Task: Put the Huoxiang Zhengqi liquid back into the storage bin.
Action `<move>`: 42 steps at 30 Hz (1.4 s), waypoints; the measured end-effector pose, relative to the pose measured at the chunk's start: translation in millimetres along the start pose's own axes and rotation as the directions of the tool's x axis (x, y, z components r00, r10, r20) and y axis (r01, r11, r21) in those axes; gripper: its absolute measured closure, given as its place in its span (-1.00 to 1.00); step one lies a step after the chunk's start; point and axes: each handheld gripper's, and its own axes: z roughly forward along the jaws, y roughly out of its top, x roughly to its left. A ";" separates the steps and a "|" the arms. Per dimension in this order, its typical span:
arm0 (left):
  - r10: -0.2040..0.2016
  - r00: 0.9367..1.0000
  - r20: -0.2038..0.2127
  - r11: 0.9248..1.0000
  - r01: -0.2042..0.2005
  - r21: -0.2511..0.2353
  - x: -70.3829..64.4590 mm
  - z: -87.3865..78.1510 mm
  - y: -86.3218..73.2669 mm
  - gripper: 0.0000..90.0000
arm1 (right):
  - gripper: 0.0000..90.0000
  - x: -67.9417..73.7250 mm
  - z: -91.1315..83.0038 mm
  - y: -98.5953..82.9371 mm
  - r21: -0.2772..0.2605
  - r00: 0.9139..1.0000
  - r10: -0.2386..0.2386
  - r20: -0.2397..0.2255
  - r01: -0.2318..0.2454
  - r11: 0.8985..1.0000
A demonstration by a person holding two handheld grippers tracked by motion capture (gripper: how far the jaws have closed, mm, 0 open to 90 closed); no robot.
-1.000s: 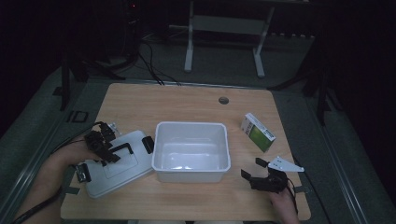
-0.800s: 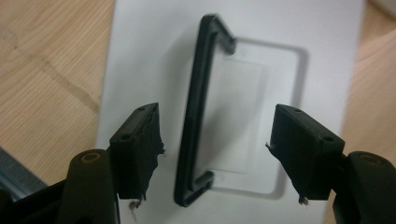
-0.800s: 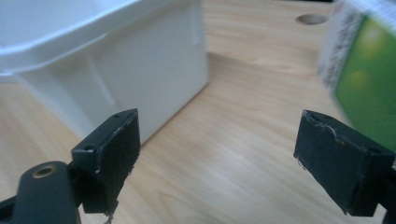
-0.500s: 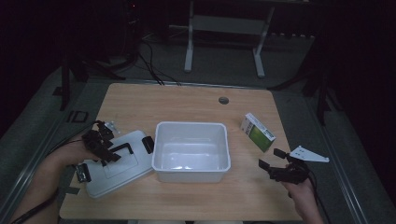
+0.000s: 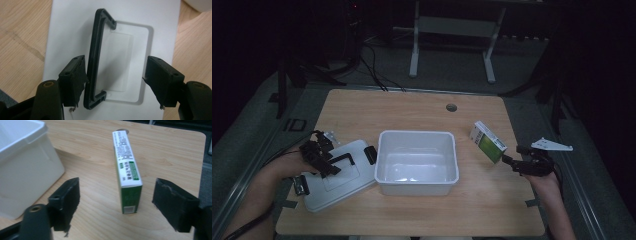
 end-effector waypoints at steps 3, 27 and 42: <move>-0.002 1.000 0.003 1.000 0.002 0.004 0.5 2.4 -0.9 -0.25 | -0.38 -6.5 6.7 7.2 0.031 1.000 -0.003 0.011 0.002 1.000; 0.010 1.000 0.021 1.000 -0.010 0.016 0.2 7.7 0.5 -0.25 | -0.27 -23.7 66.7 52.0 0.333 0.995 -0.092 0.024 0.079 0.940; 0.013 0.999 0.030 1.000 -0.014 0.020 -1.6 8.2 0.9 -0.25 | -0.11 -17.8 93.5 56.8 0.525 0.991 -0.137 0.000 0.117 0.843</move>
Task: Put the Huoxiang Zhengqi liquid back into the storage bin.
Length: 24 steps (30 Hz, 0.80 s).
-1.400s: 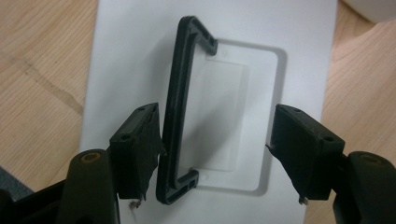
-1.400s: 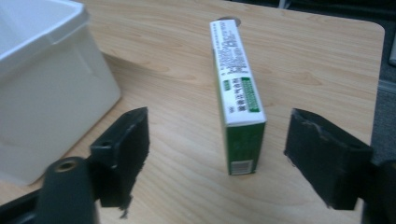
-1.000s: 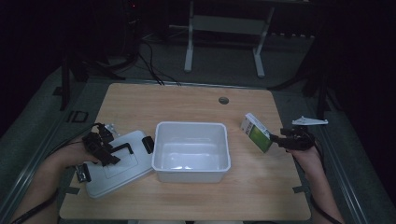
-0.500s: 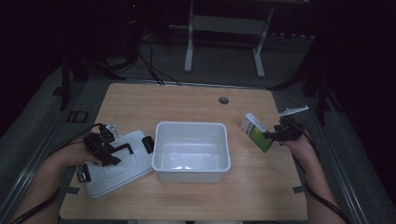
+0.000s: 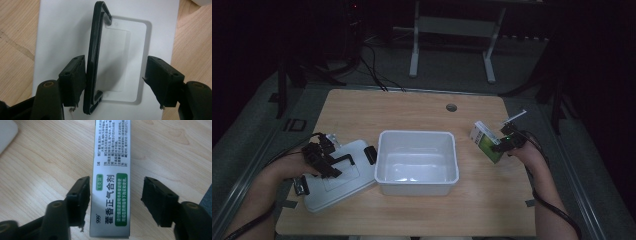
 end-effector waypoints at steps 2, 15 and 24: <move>0.002 1.000 -0.002 1.000 -0.002 -0.002 -0.7 0.1 0.5 -0.25 | -0.09 -0.3 1.5 2.0 0.014 1.000 0.002 0.011 -0.003 1.000; -0.001 1.000 0.003 1.000 0.001 0.000 -0.2 0.2 0.1 -0.25 | 0.34 4.5 10.1 10.2 0.058 0.999 -0.035 -0.005 0.036 0.998; 0.002 1.000 0.004 1.000 -0.002 0.005 -0.2 0.1 -0.3 -0.25 | 0.41 7.8 4.8 7.1 0.059 0.999 -0.040 -0.008 0.040 0.997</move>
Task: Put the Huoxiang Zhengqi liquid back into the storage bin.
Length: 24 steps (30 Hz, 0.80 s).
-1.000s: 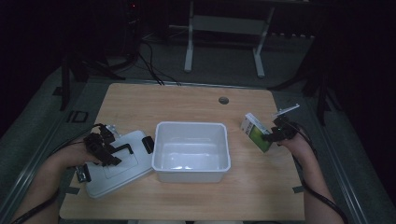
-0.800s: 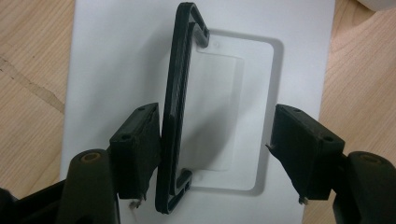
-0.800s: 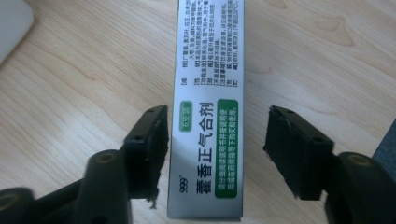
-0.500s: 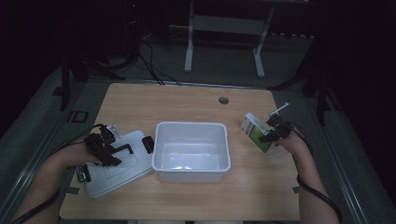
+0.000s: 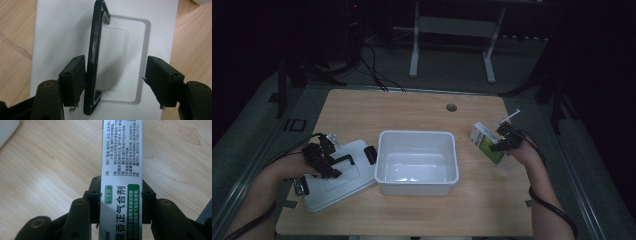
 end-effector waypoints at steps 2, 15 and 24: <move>0.001 1.000 -0.001 1.000 -0.001 -0.003 -0.2 -1.3 0.4 -0.25 | 0.41 2.3 -3.3 -1.6 -0.004 1.000 -0.007 0.007 0.007 1.000; 0.005 1.000 -0.002 1.000 -0.005 -0.001 -3.9 -4.3 -0.2 -0.25 | 0.41 16.5 -33.5 -17.8 -0.069 0.997 -0.060 -0.049 0.056 0.996; 0.007 1.000 -0.002 1.000 -0.007 -0.004 -4.6 -5.6 -0.2 -0.25 | 0.42 30.4 -68.7 -17.8 -0.121 0.988 -0.133 -0.073 0.124 0.985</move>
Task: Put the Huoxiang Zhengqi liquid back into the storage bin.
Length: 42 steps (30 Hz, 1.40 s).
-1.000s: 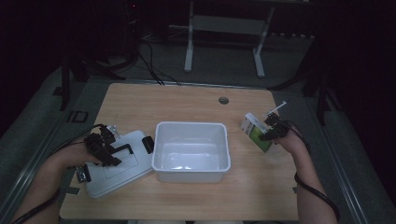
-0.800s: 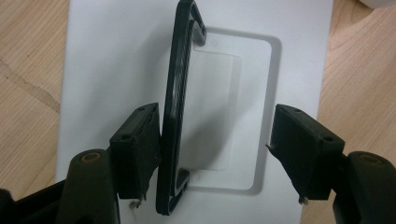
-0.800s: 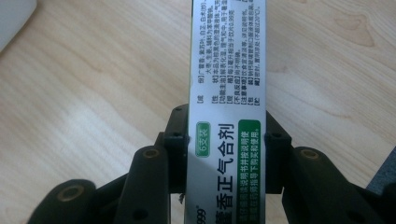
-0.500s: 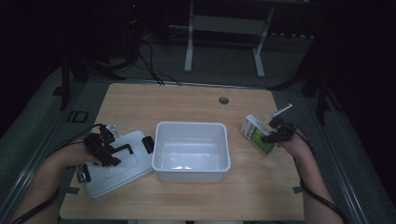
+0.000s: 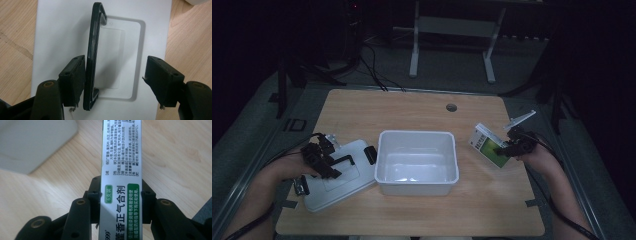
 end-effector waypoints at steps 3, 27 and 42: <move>0.000 1.000 0.002 1.000 0.000 0.002 -0.4 0.8 0.1 -0.25 | 0.42 7.4 -10.3 5.3 -0.011 0.999 -0.035 -0.007 0.035 0.999; 0.003 1.000 0.002 1.000 -0.003 0.011 -3.5 -1.3 1.6 -0.25 | 0.42 76.4 -58.1 72.1 -0.125 0.947 -0.312 -0.083 0.301 0.945; 0.008 1.000 -0.002 1.000 -0.008 0.018 -3.9 -2.7 -0.7 -0.25 | 0.42 132.9 -42.5 104.9 -0.148 0.855 -0.486 -0.182 0.465 0.873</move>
